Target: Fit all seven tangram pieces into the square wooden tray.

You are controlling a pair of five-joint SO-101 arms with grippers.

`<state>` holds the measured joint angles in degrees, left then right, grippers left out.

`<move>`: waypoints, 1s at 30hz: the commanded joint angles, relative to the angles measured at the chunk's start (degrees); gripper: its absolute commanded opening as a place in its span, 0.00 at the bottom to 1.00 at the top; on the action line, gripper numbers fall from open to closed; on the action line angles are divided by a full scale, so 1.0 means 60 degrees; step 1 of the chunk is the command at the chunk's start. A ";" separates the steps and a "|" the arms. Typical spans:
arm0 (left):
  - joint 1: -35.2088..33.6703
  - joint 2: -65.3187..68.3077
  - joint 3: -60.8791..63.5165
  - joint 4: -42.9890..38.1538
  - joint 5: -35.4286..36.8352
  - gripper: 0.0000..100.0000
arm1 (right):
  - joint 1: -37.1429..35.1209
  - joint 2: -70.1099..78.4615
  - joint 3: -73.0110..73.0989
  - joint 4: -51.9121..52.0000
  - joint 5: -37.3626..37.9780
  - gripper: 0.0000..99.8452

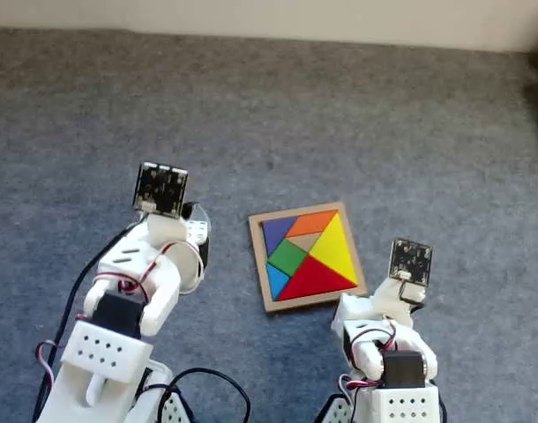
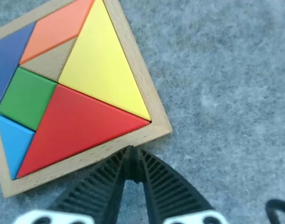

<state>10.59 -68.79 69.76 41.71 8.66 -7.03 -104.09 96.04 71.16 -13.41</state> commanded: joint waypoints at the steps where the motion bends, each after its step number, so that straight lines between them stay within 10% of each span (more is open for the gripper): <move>1: -0.0110 -0.0916 0.0168 -0.0205 -0.0029 0.01 | 0.0125 -0.0168 0.1223 0.0051 0.0044 0.01; 30: -0.0476 -0.5853 0.3495 -0.2872 -0.1128 0.01 | 0.0125 -0.0168 0.1223 0.0051 0.0044 0.01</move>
<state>9.36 -101.14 90.77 25.80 5.58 -7.03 -104.09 96.04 71.16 -13.41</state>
